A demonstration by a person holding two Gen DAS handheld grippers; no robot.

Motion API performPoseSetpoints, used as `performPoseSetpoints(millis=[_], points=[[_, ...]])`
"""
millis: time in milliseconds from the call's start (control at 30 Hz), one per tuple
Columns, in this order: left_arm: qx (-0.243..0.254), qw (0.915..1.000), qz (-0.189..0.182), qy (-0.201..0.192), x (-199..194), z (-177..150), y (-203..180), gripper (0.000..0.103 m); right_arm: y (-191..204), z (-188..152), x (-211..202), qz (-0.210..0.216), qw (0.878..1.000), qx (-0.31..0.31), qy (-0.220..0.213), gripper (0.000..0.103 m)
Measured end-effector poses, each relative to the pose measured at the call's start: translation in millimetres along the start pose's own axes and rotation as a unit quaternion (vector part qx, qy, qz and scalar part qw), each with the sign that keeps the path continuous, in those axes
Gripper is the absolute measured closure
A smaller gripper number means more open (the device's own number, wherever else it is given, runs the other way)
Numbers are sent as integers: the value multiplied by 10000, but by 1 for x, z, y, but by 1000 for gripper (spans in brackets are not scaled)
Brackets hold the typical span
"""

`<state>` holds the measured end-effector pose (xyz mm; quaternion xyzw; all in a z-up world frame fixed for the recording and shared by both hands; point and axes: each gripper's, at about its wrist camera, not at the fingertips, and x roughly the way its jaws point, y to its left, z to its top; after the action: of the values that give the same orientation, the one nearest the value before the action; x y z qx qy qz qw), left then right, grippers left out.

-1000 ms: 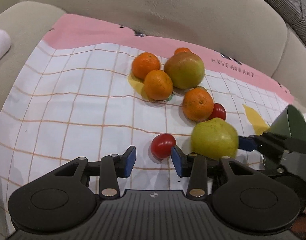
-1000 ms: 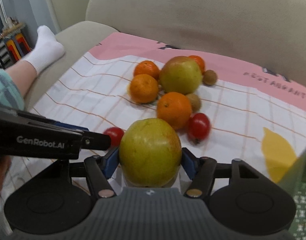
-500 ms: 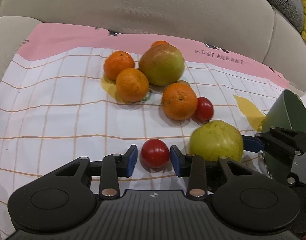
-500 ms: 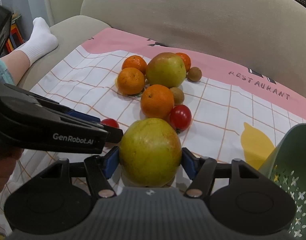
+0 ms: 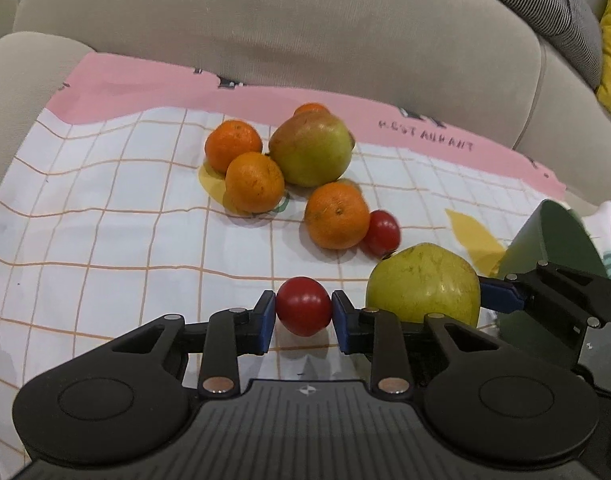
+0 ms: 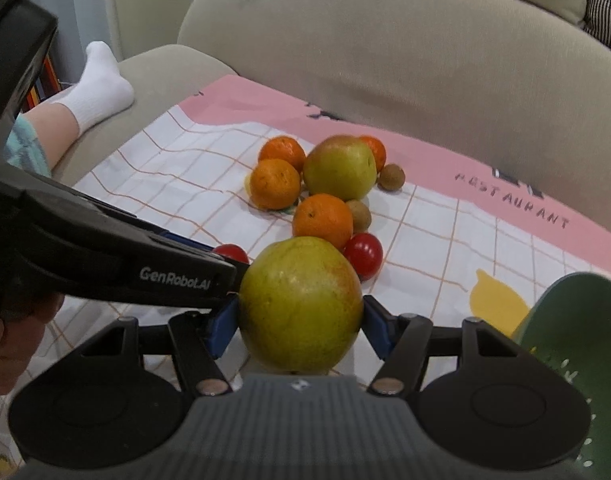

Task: Organize fruits
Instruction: 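Carry the pear and tomato into the green colander and release both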

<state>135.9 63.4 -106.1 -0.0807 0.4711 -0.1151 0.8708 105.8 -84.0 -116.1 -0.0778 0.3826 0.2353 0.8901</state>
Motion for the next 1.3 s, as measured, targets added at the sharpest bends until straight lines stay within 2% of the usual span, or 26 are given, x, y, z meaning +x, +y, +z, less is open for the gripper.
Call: performPoseSetpoints(millis=[433, 733, 833, 967, 1167, 1300], points=[[486, 9977, -190, -433, -57, -3, -52, 70, -20, 0, -77, -95, 9994, 206, -266, 40], [1002, 9929, -466, -433, -73, -3, -104, 70, -60, -17, -122, -431, 9975, 515, -222, 40], [1349, 9883, -561, -428, -73, -4, -127, 70, -77, -23, -132, -609, 9968, 492, -142, 40], [1966, 9776, -682, -322, -67, -7, -159, 70, -101, -34, -135, -798, 9959, 381, 190, 40], [2706, 9591, -814, 156, -42, -16, -193, 70, -132, -48, -124, -718, 9936, 298, 820, 40], [2928, 9514, -810, 504, -25, -17, -203, 70, -143, -50, -110, -618, 9916, 146, 1129, 40]])
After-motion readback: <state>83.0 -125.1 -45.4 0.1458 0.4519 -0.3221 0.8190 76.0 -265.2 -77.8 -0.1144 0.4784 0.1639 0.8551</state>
